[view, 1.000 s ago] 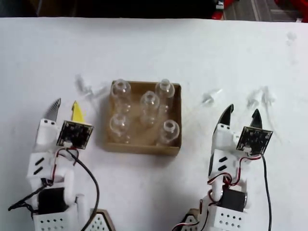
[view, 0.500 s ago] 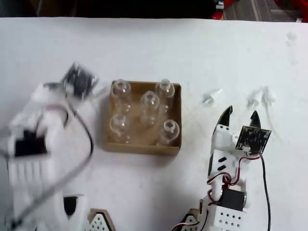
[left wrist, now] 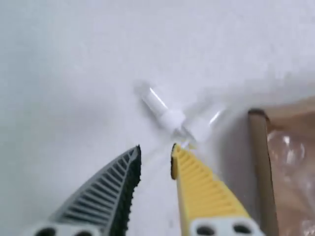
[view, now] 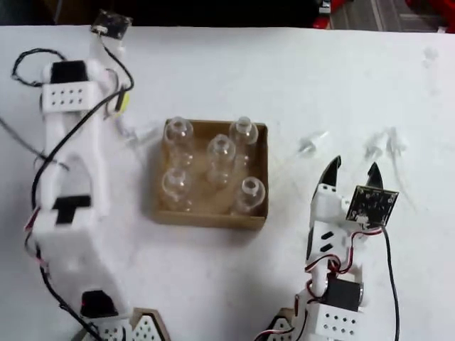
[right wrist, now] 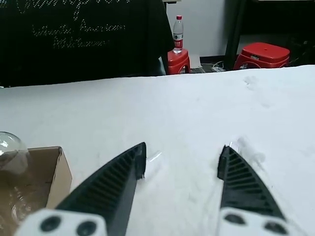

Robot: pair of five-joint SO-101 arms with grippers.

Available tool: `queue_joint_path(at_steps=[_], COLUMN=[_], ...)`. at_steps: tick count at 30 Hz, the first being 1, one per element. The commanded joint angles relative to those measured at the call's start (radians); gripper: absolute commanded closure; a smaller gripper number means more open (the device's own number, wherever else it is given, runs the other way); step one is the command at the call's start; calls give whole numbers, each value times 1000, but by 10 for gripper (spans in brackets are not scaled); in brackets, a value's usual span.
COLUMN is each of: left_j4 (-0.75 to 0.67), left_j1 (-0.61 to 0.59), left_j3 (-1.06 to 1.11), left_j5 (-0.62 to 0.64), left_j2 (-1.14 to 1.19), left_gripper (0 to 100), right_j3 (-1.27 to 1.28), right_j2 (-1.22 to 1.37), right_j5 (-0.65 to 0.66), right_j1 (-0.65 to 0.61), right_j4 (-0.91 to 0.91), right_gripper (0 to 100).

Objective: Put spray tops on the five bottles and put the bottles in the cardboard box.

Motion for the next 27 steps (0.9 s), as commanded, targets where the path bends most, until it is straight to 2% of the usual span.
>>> queue_joint_path(at_steps=[1,4,9,17,21,27], left_j4=[9,8,38,210,238,241], left_j1=[24,24,21,5,-21,-21], left_j3=[-319,-483,-744,-1126,-1120,-1115], left_j5=[315,414,471,545,591,591], left_j2=[259,427,661,875,894,900], left_gripper=[890,890,890,863,793,786], right_j3=[11,29,29,29,29,29], right_j2=[-5,-5,-5,-5,-5,-5], right_j5=[3,3,5,5,5,5], right_j1=[-10,-12,-13,-13,-13,-15], right_j4=[-58,-87,-87,-87,-88,-88], right_gripper=[787,787,787,787,787,787])
